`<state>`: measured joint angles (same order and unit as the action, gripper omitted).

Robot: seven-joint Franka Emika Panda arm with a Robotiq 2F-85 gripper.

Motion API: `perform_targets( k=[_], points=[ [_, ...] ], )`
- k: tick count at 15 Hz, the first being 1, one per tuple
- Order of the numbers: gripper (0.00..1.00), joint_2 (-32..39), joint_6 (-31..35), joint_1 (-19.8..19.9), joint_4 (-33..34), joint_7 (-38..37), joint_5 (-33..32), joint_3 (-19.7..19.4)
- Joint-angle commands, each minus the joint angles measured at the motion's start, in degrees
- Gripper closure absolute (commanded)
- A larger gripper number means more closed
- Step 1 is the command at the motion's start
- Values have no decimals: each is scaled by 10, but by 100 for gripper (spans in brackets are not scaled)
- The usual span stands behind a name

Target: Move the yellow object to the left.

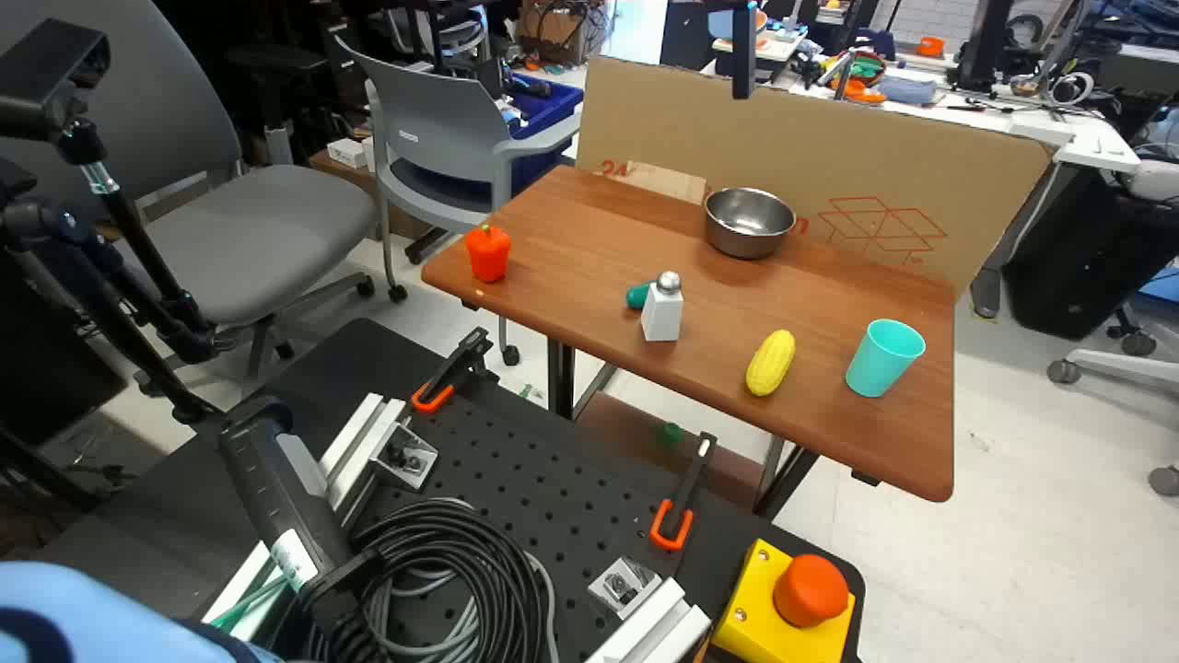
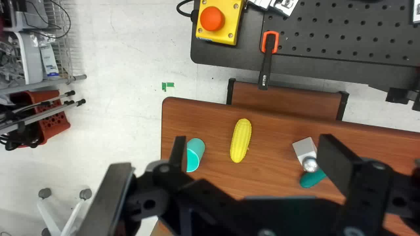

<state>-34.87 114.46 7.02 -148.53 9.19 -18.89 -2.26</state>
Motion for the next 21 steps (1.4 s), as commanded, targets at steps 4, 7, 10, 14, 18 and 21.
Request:
perform_targets(
  k=[4, 7, 10, 14, 18, 21],
  points=[
    [0, 0, -3, -9, 1, -4, -4, -7],
    [0, 0, -3, -9, 1, -4, -4, -7],
    [0, 0, -3, -9, 1, -4, -4, -7],
    [0, 0, -3, -9, 1, -4, -4, -7],
    [0, 30, 11, -14, 12, -7, 19, -17],
    [0, 78, 54, -12, 22, -30, 38, -23]
  ],
)
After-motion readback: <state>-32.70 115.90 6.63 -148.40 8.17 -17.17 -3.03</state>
